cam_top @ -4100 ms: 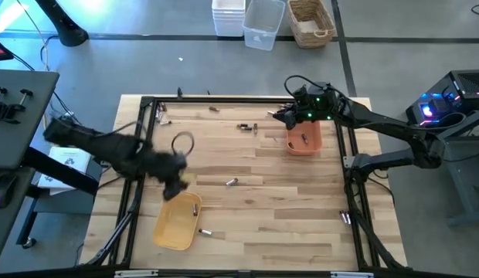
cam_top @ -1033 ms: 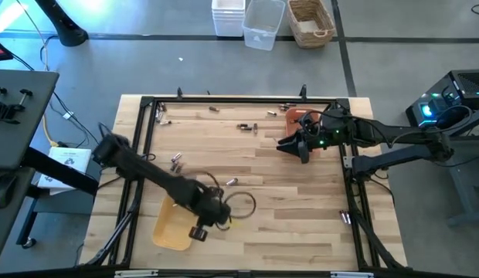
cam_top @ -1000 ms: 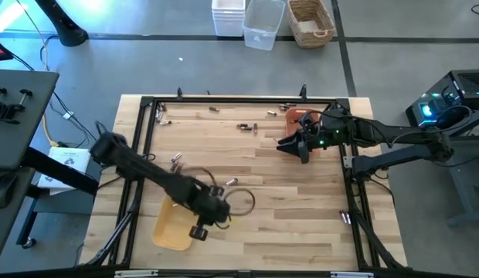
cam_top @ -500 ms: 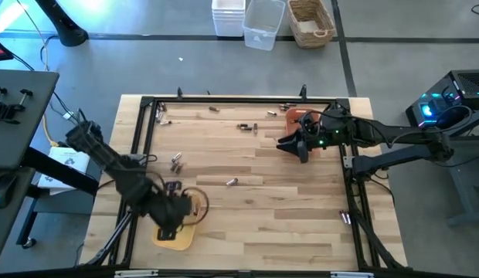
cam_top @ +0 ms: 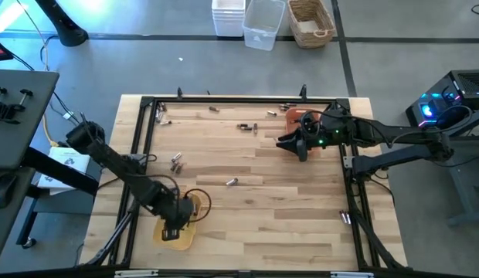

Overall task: Sort batteries
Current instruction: Put the silver battery into the yellow bin

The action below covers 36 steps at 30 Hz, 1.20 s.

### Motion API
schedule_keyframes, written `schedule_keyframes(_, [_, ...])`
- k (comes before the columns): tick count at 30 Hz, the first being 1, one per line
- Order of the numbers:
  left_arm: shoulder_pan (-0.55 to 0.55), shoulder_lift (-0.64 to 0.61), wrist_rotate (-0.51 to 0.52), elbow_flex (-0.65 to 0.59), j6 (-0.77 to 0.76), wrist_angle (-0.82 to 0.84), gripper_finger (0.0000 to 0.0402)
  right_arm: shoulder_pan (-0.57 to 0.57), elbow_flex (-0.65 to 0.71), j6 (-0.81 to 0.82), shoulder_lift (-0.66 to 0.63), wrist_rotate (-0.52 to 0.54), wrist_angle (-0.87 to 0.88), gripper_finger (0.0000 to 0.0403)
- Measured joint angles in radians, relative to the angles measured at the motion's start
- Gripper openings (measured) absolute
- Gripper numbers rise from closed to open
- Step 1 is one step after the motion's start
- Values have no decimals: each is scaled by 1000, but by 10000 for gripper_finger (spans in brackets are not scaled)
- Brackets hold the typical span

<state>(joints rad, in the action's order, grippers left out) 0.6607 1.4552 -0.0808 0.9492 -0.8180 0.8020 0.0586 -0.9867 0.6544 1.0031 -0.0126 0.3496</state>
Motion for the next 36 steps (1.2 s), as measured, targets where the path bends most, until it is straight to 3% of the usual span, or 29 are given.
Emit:
schedule_keyframes(2, [-43,-22,-50,33,70,37,200,0,0,15,0,12,0,167])
schedule_keyframes(4, [-93,-55,-32,89,135,102,213,0,0,27,0,15,1,167])
schedule_keyframes(7, [-182,-107,107,178,269,131,221,0,0,50,0,36,2,167])
schedule_keyframes(10, [-307,-122,199,232,426,48,222,0,0,79,0,92,2,167])
schedule_keyframes(14, [-460,-32,114,230,598,-145,221,3,1,104,0,169,5,167])
schedule_keyframes(17, [-517,93,122,231,693,-250,221,14,1,104,0,184,7,167])
schedule_keyframes(24, [-584,350,125,300,642,-258,217,46,1,22,0,185,17,167])
schedule_keyframes(28, [-584,428,165,310,639,-274,209,54,1,-11,0,184,23,167])
schedule_keyframes(36, [-587,524,129,312,557,-244,184,55,1,-106,0,151,59,167])
